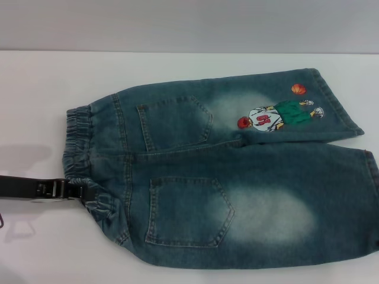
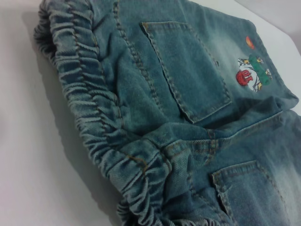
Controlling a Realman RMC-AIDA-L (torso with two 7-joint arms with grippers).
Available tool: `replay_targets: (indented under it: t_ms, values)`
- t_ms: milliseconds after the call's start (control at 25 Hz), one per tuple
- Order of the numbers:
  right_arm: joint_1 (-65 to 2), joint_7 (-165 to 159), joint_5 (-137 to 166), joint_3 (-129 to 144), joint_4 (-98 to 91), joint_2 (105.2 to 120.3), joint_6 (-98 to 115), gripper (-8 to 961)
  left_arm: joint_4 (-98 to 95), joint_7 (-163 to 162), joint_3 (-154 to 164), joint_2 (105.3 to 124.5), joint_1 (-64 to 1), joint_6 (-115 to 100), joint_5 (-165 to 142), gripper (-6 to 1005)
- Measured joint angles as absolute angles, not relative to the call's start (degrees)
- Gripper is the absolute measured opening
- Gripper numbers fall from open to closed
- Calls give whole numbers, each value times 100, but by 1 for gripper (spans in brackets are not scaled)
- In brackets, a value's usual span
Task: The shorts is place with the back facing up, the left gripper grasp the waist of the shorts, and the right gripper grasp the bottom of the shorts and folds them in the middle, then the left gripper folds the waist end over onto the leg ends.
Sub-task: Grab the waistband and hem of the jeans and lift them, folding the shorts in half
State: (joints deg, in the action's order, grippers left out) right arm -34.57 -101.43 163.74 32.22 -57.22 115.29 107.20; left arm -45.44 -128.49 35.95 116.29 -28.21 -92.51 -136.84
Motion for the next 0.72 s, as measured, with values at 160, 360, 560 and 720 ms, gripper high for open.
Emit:
replay_targets:
  t_ms: [160, 360, 560, 720]
  values:
    - [-3470, -10141, 16374, 3232, -5719, 11531, 10723, 666, -4544, -12855, 3594, 11628, -2822, -9268, -13690, 45]
    - [-3460, -10128, 16374, 3324, -5665, 11622, 10702, 662, -4544, -12859, 3595, 11628, -2821, -9266, -13693, 45]
    - [-3416, -10096, 16374, 3504, -5698, 11759, 10690, 658, -4544, -12861, 3594, 11628, -2838, -9266, -13694, 45]
    - [-3412, -10071, 16331, 3498, -5719, 11761, 10712, 655, -4544, -12863, 3595, 11628, -2852, -9276, -13694, 45]
